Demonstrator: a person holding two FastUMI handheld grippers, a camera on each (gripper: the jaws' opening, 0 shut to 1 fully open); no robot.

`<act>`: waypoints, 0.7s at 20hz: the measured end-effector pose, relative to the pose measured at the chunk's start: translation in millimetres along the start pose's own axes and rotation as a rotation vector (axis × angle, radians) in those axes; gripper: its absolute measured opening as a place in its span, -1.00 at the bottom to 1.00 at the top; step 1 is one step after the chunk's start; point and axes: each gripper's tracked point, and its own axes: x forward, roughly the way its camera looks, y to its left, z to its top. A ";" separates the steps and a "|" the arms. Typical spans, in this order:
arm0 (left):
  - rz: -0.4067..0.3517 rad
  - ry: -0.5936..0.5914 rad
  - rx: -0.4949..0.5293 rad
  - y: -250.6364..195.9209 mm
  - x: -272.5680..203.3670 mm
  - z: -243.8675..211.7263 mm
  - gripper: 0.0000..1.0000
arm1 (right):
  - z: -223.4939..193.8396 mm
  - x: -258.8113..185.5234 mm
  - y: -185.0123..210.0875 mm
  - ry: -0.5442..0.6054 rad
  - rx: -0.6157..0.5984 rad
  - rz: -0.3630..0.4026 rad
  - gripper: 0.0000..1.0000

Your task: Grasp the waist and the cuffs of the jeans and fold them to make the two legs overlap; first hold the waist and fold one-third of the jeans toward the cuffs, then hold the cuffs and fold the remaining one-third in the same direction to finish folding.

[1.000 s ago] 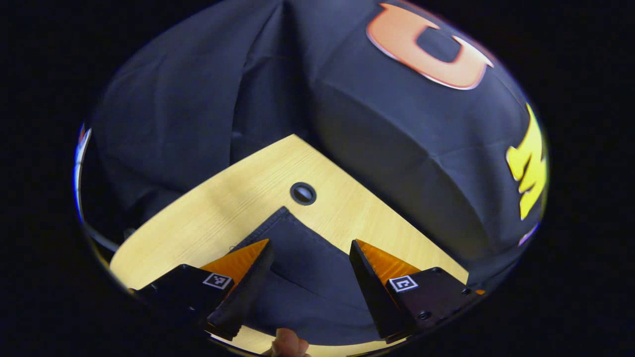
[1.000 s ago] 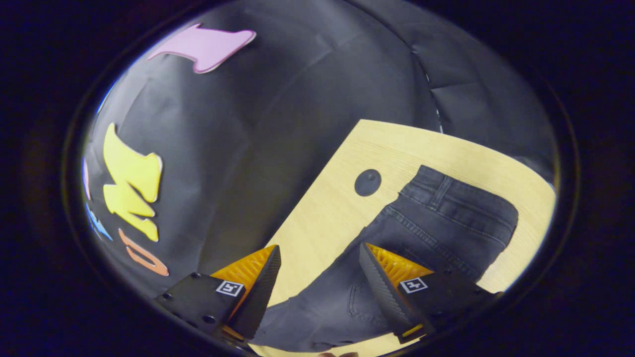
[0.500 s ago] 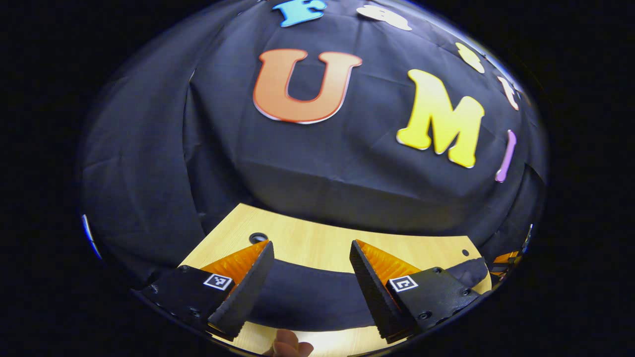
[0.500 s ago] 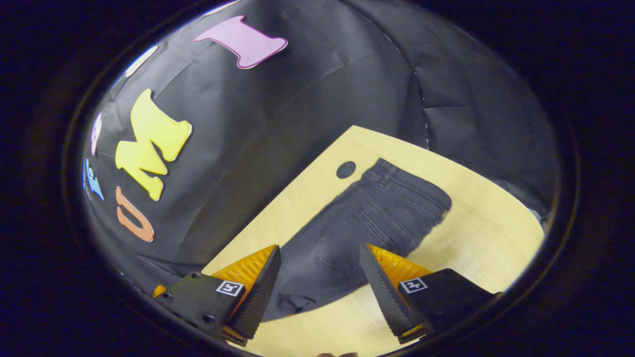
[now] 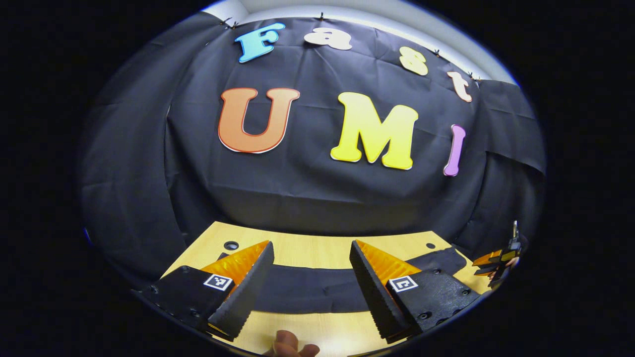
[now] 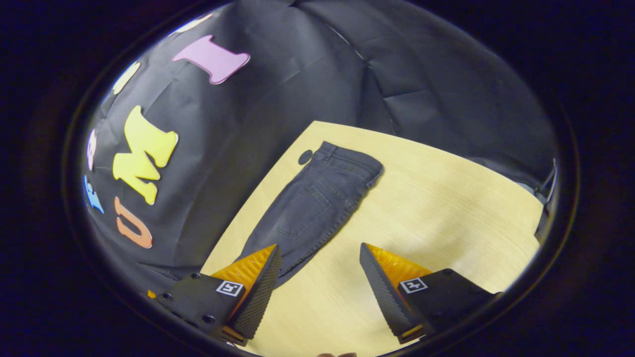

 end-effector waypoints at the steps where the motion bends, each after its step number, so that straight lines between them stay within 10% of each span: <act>1: -0.002 0.002 0.004 -6.4 -8.8 -1.3 0.96 | 2.9 -1.4 -5.5 -0.010 0.010 -0.004 0.96; 14: -0.045 0.004 0.035 -65.9 -85.8 -3.5 0.96 | 57.9 71.7 -23.0 -0.035 0.337 0.012 0.96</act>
